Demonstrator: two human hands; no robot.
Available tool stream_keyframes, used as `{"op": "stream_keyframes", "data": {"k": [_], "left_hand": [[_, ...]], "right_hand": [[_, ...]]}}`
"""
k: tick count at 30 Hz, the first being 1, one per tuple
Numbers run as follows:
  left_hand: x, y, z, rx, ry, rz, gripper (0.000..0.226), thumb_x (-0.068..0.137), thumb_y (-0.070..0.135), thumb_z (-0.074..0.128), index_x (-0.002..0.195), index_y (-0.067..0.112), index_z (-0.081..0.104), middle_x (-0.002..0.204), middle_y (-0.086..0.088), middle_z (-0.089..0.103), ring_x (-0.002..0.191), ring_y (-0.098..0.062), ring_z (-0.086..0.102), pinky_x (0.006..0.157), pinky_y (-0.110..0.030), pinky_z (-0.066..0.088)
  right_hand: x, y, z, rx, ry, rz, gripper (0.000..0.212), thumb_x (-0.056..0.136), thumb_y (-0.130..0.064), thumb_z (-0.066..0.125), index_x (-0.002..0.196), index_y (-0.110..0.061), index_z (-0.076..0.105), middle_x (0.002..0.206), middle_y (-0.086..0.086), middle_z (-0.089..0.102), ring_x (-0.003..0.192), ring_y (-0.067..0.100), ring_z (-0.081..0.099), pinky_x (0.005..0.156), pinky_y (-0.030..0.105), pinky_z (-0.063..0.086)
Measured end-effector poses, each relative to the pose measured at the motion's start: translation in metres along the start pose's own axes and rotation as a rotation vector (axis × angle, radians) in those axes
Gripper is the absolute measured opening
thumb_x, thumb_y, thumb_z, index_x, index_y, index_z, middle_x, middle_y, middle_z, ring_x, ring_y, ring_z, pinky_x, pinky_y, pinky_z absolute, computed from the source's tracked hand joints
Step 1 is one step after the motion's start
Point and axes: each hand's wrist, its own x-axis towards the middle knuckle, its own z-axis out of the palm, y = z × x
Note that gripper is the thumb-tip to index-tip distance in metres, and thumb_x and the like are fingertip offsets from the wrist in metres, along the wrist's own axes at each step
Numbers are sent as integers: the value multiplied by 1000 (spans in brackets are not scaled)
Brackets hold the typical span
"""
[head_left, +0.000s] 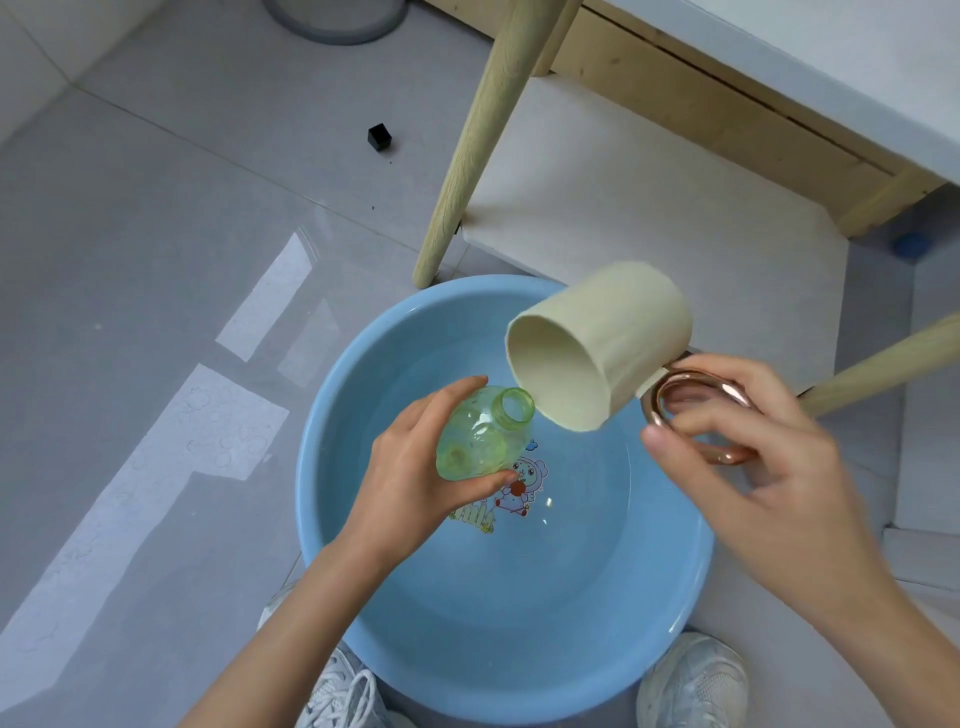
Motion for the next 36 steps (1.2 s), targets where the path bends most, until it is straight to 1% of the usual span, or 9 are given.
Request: {"op": "stream_keyframes", "data": {"k": [7,9,12,15,17,22,26,30,36], "left_hand": [[-2,-7,-6,-133,58,-42,72,63,55,77,126,37,47,123,17,57,118,-9,53,98,-26,42],[-4,-9,-7,-150,56,-57,71,62,53,78,124,36,47,121,14,58,117,-11,54,100,-27,41],[-8,-14,-9,-198,51,-91,70,62,50,79,122,33,46,120,11,58,115,-15,55,99,-31,43],[-12,-18,-12,-211,51,-142,67,61,51,77,117,44,42,118,16,56,110,-15,57,94,-30,45],[-16,-21,-15,-233,36,-176,69,61,52,75,120,41,41,118,19,56,112,-13,56,95,-30,46],[-25,-26,-15,-282,-24,-232,73,64,53,72,125,37,34,117,21,58,113,-10,57,92,-27,47],[-29,-26,-12,-299,-16,-287,73,64,55,69,123,36,30,110,27,58,109,-6,59,83,-17,48],[-31,-29,-9,-286,6,-318,71,61,56,69,120,32,39,107,27,60,102,-2,61,86,-26,48],[-30,-29,-7,-238,38,-346,61,57,59,68,108,33,46,102,29,60,95,1,61,80,-20,46]], "right_hand": [[9,46,16,429,-1,582,63,49,-79,71,66,-18,72,73,-3,68,84,6,67,95,33,49],[8,59,28,507,-6,663,60,49,-76,74,61,-17,71,73,-3,68,86,9,67,92,30,51],[4,75,48,475,1,754,35,80,-44,69,60,-14,67,72,1,65,85,18,63,94,36,52],[0,89,67,262,-46,736,35,89,-33,64,59,-16,66,70,13,60,78,29,62,77,27,47],[-1,94,78,160,-63,674,35,90,-29,64,63,-7,66,74,17,59,67,16,56,62,17,38],[-6,111,102,39,-31,490,21,86,-19,70,66,-23,64,97,0,53,80,-9,57,78,2,40],[-10,124,113,-57,4,355,20,84,-16,72,70,-5,63,103,0,48,85,0,58,83,7,44],[-11,129,120,-159,-30,292,24,84,-18,72,67,-6,60,106,7,51,93,22,59,83,28,46],[-12,131,129,-202,-72,292,26,84,-18,72,65,-6,58,110,15,54,92,31,59,83,30,42]]}}
